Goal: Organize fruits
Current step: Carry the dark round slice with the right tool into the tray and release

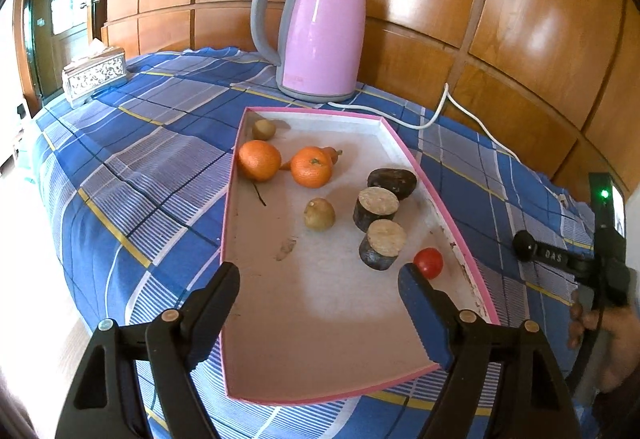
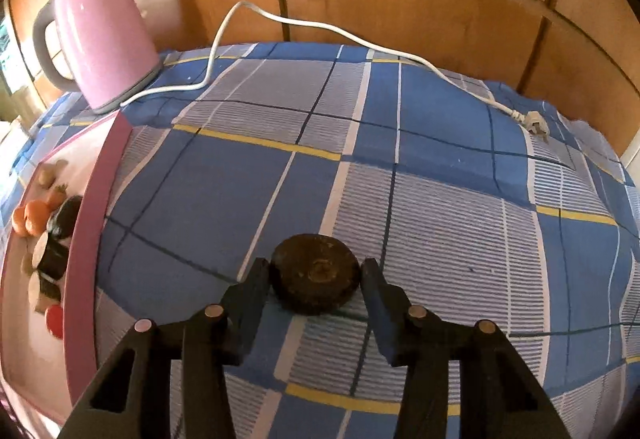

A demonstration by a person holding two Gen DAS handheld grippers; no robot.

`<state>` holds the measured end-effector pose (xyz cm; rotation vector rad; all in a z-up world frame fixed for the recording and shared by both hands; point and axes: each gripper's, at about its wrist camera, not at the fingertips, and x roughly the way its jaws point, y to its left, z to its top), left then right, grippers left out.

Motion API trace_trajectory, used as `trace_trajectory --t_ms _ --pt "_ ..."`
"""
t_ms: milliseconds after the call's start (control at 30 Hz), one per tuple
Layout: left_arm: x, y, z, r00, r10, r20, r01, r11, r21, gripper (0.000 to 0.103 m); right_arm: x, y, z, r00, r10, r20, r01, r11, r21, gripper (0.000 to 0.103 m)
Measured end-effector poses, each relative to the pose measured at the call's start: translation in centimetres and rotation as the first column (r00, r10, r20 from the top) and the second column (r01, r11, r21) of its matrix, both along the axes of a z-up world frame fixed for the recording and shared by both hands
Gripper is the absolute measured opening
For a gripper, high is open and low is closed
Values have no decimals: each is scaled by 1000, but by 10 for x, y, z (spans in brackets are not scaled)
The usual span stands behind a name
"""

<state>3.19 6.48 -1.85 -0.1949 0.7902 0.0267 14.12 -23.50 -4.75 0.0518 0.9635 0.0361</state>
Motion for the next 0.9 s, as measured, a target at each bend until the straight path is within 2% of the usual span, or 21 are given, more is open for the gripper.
trace_trajectory --t_ms 300,533,900 --pt "-3 -5 1 1000 -21 -3 21 1000 0 83 -41 -1 1 999 51 -6 -51 999 11 47" --pt "-8 -7 5 1000 -28 2 28 1000 -2 83 -75 -7 2 999 52 2 -52 998 17 47" --pt "-14 -1 9 1000 -16 6 16 1000 -10 85 -98 -10 3 998 55 5 -55 998 26 47"
